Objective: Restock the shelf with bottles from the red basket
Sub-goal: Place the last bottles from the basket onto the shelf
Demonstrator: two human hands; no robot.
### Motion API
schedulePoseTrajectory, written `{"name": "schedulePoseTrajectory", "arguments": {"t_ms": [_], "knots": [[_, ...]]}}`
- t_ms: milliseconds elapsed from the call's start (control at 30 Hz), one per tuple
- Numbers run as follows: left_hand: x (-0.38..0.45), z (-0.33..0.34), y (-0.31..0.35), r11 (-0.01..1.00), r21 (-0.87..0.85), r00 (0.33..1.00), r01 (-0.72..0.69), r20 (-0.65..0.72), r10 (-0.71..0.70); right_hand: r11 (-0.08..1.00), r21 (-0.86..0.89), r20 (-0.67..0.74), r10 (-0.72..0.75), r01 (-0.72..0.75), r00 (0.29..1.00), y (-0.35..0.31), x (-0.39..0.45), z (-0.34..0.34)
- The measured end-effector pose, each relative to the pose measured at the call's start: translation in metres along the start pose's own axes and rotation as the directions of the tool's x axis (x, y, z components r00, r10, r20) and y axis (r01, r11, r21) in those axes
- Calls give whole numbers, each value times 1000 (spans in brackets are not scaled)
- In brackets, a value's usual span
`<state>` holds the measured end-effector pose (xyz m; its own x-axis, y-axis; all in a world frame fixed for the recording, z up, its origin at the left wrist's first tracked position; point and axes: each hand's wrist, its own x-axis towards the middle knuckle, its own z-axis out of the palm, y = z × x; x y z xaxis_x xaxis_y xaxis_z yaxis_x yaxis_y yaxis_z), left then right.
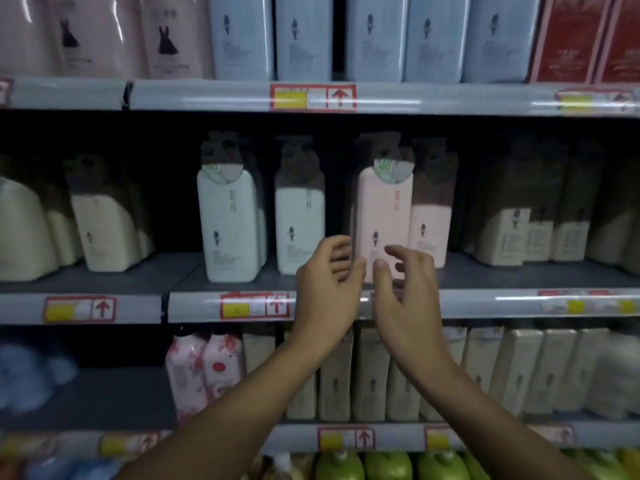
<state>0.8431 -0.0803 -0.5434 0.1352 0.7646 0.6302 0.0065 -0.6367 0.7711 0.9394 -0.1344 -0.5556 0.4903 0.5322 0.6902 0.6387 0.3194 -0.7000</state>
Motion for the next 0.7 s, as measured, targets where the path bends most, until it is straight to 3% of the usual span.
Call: {"name": "schedulePoseTrajectory", "arguments": {"t_ms": [133,300,467,567,700], "knots": [[-71,-42,-13,1000,1,998,31,47,-31,1000,17,209,-2,-1,978,3,-77,-8],[-195,-101,-81,952,231,956,201,167,-242,990,-103,560,136,-94,817,58,-196,-13],[-286,-123,-143,820,413,783,395,316,-536,943,-307,727,320,-129,608,109,-262,-11],[-294,-111,-155,779,512,653,363,457,-604,929,-369,823,313,26,474,118,-270,-8],[-285,-108,-171,720,616,559,320,490,-668,945,-311,887,251,99,388,116,-289,6]]}}
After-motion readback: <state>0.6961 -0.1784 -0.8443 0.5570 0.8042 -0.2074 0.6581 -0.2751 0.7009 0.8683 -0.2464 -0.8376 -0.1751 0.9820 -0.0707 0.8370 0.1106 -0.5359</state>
